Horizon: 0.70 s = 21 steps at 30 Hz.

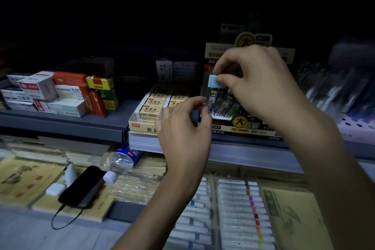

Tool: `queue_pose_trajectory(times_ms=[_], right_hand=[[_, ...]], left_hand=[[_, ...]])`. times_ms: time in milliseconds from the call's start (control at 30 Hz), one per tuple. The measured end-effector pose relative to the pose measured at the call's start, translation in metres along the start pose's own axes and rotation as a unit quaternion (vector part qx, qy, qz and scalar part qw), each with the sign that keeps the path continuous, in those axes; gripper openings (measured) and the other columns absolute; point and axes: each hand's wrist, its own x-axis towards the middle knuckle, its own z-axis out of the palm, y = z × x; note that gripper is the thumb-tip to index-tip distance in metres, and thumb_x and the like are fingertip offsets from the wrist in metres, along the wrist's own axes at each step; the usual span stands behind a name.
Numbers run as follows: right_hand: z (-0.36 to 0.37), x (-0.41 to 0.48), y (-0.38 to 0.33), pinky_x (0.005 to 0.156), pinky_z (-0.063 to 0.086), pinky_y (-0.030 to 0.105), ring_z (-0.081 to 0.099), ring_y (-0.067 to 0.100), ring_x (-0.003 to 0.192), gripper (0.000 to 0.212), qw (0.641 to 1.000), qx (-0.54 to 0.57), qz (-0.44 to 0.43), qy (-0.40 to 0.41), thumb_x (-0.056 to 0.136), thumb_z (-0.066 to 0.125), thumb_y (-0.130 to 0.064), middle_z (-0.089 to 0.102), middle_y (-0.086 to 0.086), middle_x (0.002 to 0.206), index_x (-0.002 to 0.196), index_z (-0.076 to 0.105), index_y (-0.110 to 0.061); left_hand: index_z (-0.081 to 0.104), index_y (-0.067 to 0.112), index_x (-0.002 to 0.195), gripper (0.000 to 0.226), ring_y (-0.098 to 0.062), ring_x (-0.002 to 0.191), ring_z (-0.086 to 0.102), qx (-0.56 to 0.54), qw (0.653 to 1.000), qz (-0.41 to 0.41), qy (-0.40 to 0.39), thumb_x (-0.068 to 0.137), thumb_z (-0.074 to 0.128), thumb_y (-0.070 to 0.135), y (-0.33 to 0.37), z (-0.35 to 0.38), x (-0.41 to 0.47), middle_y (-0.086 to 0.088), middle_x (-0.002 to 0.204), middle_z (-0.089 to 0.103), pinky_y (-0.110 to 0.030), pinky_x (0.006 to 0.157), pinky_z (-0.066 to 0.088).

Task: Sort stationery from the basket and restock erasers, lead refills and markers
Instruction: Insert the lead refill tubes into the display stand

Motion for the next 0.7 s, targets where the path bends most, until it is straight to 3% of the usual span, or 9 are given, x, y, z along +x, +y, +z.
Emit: queue_pose_trajectory(times_ms=[200, 700], right_hand=[[0.0, 0.006, -0.001, 0.077, 0.059, 0.039, 0.067, 0.012, 0.074, 0.007, 1.0, 0.014, 0.001, -0.011, 0.094, 0.072, -0.023, 0.068, -0.01, 0.079, 0.094, 0.075, -0.03], [0.002, 0.009, -0.009, 0.081, 0.056, 0.035, 0.066, 0.013, 0.094, 0.008, 0.998, -0.047, -0.012, -0.028, 0.093, 0.073, -0.027, 0.071, -0.008, 0.093, 0.095, 0.078, -0.032]], left_hand=[[0.073, 0.039, 0.108, 0.017, -0.009, 0.103, 0.057, 0.007, 1.0, -0.006, 0.002, 0.094, 0.063, 0.041, -0.001, 0.0, 0.003, 0.024, 0.091, 0.07, -0.046, 0.095, 0.046], [0.072, 0.04, 0.101, 0.014, -0.009, 0.096, 0.062, 0.037, 0.999, -0.022, 0.006, 0.091, 0.064, 0.044, -0.005, 0.006, 0.01, 0.024, 0.077, 0.068, -0.032, 0.094, 0.035]])
